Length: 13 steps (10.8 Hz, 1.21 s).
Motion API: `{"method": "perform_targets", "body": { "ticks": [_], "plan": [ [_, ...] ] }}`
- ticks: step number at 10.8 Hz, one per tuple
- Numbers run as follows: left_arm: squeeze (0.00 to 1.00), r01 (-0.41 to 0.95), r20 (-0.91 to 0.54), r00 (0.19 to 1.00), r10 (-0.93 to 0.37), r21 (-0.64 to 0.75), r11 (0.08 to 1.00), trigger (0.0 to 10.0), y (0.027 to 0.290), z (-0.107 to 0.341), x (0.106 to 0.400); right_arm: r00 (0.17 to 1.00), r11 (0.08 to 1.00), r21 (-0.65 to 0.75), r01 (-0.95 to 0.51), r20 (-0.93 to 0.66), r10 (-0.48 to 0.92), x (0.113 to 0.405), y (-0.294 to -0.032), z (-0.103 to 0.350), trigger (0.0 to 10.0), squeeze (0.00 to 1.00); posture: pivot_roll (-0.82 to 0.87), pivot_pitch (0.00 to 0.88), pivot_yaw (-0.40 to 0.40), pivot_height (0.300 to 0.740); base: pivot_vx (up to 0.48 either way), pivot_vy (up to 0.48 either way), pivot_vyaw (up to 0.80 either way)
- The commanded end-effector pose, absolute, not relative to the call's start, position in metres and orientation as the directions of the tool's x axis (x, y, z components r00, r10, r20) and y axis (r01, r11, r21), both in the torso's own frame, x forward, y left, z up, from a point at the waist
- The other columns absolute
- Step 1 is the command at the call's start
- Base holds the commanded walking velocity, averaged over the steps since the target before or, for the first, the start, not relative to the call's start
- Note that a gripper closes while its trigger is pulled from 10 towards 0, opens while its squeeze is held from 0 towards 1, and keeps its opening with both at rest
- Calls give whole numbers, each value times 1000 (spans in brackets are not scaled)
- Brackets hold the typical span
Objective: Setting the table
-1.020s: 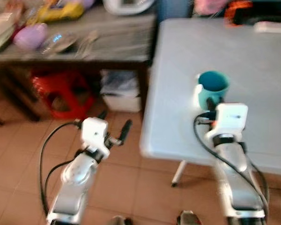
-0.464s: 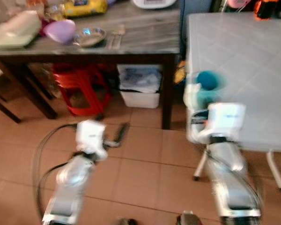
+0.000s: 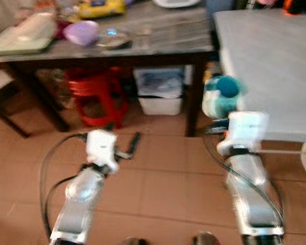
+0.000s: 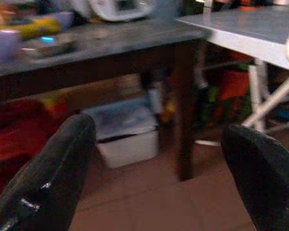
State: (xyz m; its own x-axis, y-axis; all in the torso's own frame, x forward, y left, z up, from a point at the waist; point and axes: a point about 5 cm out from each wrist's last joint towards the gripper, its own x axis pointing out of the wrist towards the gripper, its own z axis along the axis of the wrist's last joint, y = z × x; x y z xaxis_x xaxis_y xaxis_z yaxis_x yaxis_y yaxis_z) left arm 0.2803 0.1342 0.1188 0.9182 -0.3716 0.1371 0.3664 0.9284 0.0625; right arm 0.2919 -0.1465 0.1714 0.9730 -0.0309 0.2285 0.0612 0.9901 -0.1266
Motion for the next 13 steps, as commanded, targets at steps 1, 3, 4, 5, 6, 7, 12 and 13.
{"method": "perform_targets", "body": {
  "ticks": [1,3,4,5,6,7,12,13],
  "plan": [
    [0,373,131,916,-378,59,926,10000,131,117,279,971,988,-132,77,237,-44,292,-152,173,10000,0,-140,145,124,740,0,420,0],
    [0,371,132,918,-375,57,927,10000,130,117,280,970,988,-133,80,237,-47,293,-152,172,10000,0,-140,143,127,740,0,446,0],
    [0,373,129,917,-378,59,926,10000,130,117,280,970,988,-134,82,237,-49,293,-152,172,10000,0,-139,143,127,740,0,405,0],
    [0,371,126,918,-375,58,927,10000,130,116,280,970,988,-133,83,238,-49,292,-152,172,10000,0,-140,141,129,740,0,480,0],
    [0,372,128,917,-377,61,926,10000,130,116,280,970,988,-133,84,237,-50,293,-152,171,10000,0,-139,142,128,740,0,480,0],
    [0,368,130,918,-373,63,928,10000,129,117,280,970,988,-132,84,237,-51,293,-152,171,10000,0,-139,142,128,740,0,0,0],
    [0,420,185,889,-419,37,907,10000,123,125,279,970,987,-136,80,238,-46,293,-152,170,10000,0,-140,137,126,740,58,0,0],
    [0,427,187,886,-425,34,904,10000,123,124,279,970,987,-138,81,239,-46,293,-152,171,10000,0,-140,137,126,740,300,0,0]
  ]
}}
